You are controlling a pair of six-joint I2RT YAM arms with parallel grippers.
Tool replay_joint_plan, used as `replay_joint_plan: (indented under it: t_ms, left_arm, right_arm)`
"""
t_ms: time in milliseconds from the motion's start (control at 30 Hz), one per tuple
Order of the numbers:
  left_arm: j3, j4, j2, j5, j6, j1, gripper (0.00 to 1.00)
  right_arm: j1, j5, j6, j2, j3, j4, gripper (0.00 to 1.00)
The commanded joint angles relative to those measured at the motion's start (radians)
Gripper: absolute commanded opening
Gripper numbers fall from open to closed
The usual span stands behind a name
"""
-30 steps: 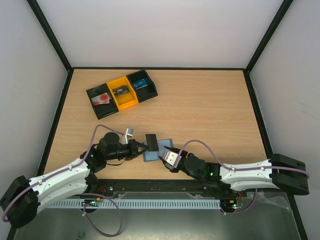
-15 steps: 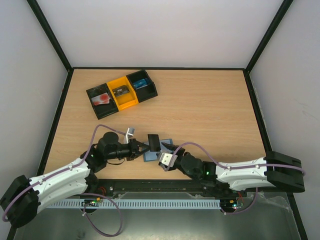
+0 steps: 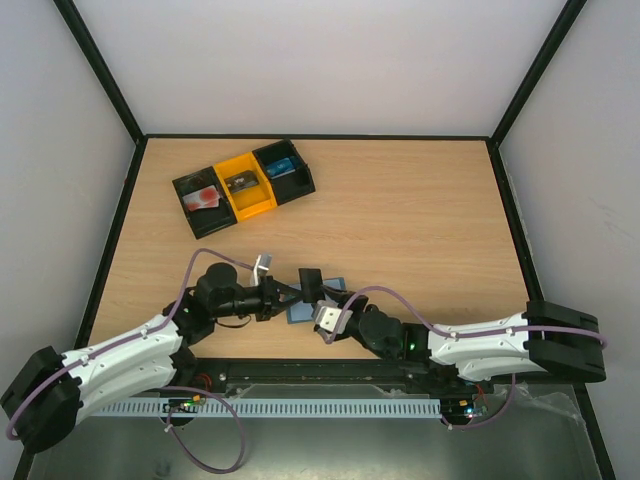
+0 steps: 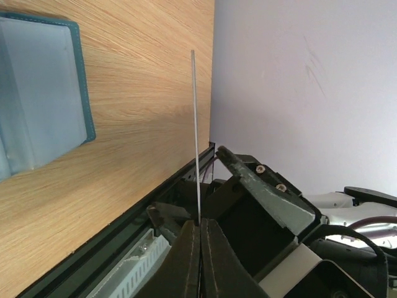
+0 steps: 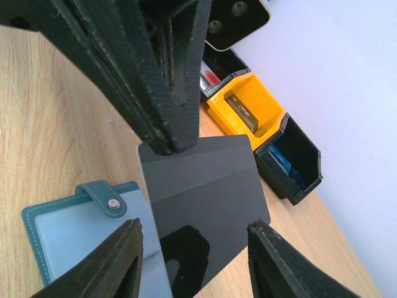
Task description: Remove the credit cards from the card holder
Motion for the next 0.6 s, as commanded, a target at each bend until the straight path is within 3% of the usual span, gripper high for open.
replay_joint_plan:
  t_ms: [0,67,133,233,300,467,567]
  left_arm:
    - [0.006,0.056,0.006,0.023,-0.031,0.005,0.03]
    - [0.006,0.062,0.009,0.022,-0.035,0.006,0.03]
    - [0.007,0.066,0.009,0.020,-0.039,0.005,0.03]
    - [0.007,0.070,-0.003,0.012,-0.034,0.005,0.03]
    - [0.006,0.059,-0.020,-0.003,-0.027,0.005,0.09]
    - [0.034,-0.006,-0.065,-0.071,0.018,0.005,0.53]
    - [0.095,-0.110,-0.070,-0.105,0.106,0.007,0.68]
  right_arm:
    - [0.014,0.026,-0.018,0.013,-0.021,0.071,0.40]
    - [0.016,0.039,-0.013,0.013,-0.016,0.071,0.29]
    - [0.019,0.048,-0.007,0.004,-0.017,0.065,0.05]
    - [0.020,0.066,0.054,-0.018,-0.017,0.046,0.02]
    - [0.021,0.090,0.122,-0.028,-0.018,0.038,0.02]
    - [0.021,0.096,0.307,-0.059,-0.015,-0.002,0.02]
    - [0.021,0.118,0.538,-0.088,-0.013,-0.018,0.02]
